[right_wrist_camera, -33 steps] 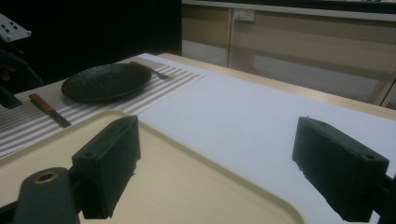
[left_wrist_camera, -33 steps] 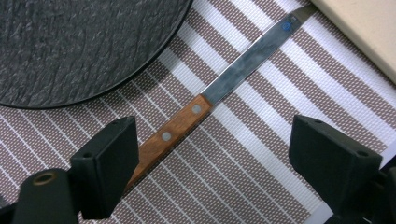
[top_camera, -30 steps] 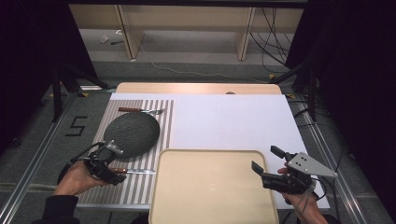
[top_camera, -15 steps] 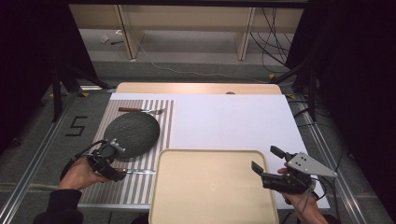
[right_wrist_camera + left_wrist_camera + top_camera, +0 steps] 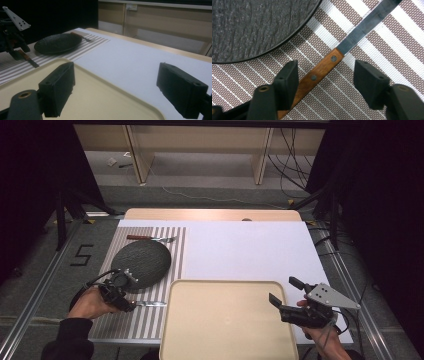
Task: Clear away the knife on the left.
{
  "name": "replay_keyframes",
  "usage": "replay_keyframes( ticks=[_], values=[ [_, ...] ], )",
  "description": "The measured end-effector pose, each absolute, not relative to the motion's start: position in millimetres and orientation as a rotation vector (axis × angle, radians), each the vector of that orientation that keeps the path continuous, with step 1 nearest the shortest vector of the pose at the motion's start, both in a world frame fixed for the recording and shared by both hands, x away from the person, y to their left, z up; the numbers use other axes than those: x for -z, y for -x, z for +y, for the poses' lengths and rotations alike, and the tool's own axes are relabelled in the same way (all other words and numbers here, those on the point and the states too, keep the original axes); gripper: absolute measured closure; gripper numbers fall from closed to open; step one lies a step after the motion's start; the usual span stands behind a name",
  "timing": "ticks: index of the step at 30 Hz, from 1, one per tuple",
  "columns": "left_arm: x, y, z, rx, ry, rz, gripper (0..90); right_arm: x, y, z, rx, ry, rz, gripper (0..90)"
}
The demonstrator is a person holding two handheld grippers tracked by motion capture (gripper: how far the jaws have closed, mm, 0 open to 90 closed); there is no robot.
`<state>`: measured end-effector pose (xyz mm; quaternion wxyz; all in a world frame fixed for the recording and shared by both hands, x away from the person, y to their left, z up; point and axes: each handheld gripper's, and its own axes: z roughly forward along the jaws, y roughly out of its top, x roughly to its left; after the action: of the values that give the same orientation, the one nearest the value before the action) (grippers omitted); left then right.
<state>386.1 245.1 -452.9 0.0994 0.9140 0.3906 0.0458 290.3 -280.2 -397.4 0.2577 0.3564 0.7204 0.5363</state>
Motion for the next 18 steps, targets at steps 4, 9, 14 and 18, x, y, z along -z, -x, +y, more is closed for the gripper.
replay_keyframes(
  ticks=[4, 9, 14, 18],
  values=[
    [455, -387, 245, -0.118, -2.719, 1.148, 43.4, 397, -290, -280, -1.458, -0.965, 1.952, 16.0],
    [459, -386, 243, -0.099, -2.756, 1.139, 49.7, 397, -290, -280, -1.457, -0.961, 1.954, 16.1],
    [460, -385, 237, -0.075, -2.781, 1.114, 56.5, 397, -290, -280, -1.456, -0.959, 1.958, 16.1],
    [459, -385, 235, -0.062, -2.796, 1.109, 62.7, 397, -290, -280, -1.455, -0.958, 1.963, 16.1]
  ],
)
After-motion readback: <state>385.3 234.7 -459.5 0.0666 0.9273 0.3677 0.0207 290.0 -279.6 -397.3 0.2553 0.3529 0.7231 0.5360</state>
